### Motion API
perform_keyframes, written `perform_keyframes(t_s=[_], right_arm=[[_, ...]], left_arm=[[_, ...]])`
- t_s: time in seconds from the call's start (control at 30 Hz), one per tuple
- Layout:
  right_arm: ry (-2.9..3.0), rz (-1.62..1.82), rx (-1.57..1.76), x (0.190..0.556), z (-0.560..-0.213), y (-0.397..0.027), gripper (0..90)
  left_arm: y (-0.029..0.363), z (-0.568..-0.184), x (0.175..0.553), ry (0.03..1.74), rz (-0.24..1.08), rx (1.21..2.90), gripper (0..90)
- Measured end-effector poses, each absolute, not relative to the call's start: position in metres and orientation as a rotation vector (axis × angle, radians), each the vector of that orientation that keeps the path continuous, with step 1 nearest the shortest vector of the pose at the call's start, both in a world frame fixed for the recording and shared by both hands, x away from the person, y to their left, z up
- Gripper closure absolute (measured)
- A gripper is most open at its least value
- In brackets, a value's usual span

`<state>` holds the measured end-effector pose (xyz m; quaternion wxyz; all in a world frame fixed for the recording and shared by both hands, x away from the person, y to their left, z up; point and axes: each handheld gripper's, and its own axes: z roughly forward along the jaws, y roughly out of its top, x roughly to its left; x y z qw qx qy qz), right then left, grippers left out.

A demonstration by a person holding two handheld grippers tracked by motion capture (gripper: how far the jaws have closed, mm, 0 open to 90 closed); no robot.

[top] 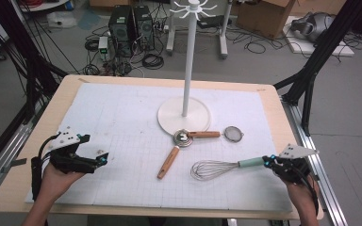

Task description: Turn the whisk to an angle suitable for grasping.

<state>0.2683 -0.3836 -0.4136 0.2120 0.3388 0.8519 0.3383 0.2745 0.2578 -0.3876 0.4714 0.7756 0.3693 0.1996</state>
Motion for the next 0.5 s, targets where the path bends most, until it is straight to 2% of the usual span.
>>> perform_keyframes(t_s=[0.1,0.27,0.5], right_arm=[[2.425,0.890,0.923,0.266,-0.413,-0.375,89.4],[2.397,1.012,1.046,0.275,-0.415,-0.384,89.4],[2.452,0.938,1.026,0.282,-0.421,-0.374,89.5]], left_arm=[[0.256,-0.388,0.275,0.901,0.485,1.902,1.9],[0.255,-0.384,0.273,0.888,0.494,1.899,1.8],[0.256,-0.386,0.273,0.893,0.488,1.898,1.9]])
